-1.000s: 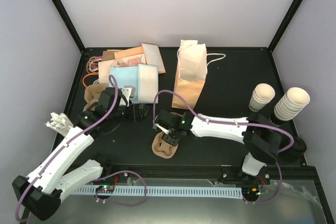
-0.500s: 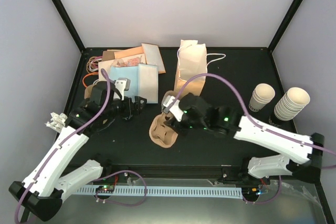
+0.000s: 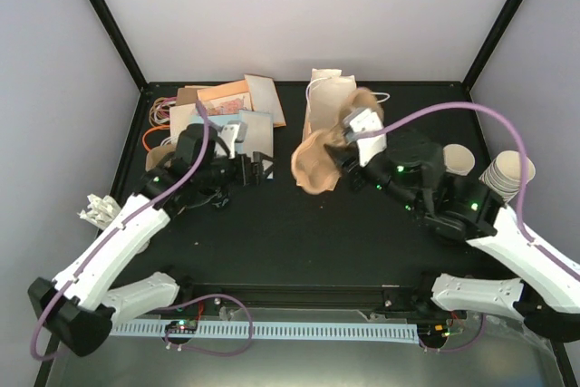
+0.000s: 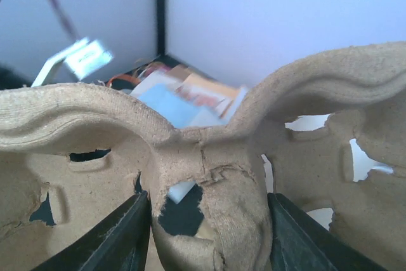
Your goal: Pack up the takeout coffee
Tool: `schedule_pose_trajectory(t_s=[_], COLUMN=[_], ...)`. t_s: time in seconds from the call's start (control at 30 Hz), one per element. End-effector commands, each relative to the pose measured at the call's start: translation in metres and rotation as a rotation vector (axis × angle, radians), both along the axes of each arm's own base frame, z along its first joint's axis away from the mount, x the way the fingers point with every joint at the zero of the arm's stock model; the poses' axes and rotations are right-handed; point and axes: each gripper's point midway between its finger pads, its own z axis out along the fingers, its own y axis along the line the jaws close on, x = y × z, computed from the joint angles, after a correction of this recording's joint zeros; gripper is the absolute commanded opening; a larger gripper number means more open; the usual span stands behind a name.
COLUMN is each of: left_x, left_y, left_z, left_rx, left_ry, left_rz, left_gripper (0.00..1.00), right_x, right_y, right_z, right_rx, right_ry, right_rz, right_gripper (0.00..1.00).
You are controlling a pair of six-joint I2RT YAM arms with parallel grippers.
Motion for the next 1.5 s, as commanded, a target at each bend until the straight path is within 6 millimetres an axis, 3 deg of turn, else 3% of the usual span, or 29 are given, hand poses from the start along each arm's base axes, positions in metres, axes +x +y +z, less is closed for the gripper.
schedule_pose_trajectory(t_s=[0.0,0.13,0.3,0.43,0.57,0.67,0.77,1.07,1.13,1.27,1.47], left_x=[0.018,0.043,0.08,0.111,0.124,0.131,0.139,0.134,0.13,0.116,0.089], left_y=[-0.042,-0.074,-0.111,-0.112,-0.114,-0.121,-0.115,-0.111,-0.108,-0.096,-0.077], left_z=[0.061,0.077,0.071,0.05,0.041,0.037,0.036,0.023,0.027,0.042,0.061], left_rx=[-0.129,-0.085,0.08,0.236,0.273,0.272,0.308,0.36,0.375,0.408,0.436], left_ry=[-0.113,-0.138,-0.119,-0.05,-0.045,-0.065,-0.086,-0.052,-0.056,-0.084,-0.12], left_rz=[-0.059,-0.07,-0.049,0.054,0.084,0.072,0.095,0.036,0.022,-0.013,-0.082], left_gripper=[0.95,0.95,0.95,0.95,0.93,0.84,0.7,0.35,0.22,0.04,0.02], right_x=[0.027,0.042,0.049,0.048,0.046,0.044,0.041,0.04,0.038,0.029,0.015], right_y=[-0.044,-0.068,-0.083,-0.095,-0.098,-0.101,-0.103,-0.103,-0.098,-0.081,-0.058], right_z=[0.042,0.051,0.058,0.063,0.061,0.061,0.063,0.059,0.06,0.061,0.061], right_rx=[0.07,0.097,0.115,0.136,0.136,0.137,0.137,0.111,0.113,0.104,0.111], right_ry=[-0.087,-0.095,-0.106,-0.12,-0.12,-0.126,-0.134,-0.126,-0.118,-0.074,0.0], right_rz=[-0.196,-0.303,-0.365,-0.396,-0.394,-0.396,-0.391,-0.379,-0.35,-0.246,-0.102], right_gripper=[0.52,0.52,0.52,0.52,0.52,0.51,0.51,0.51,0.51,0.51,0.51])
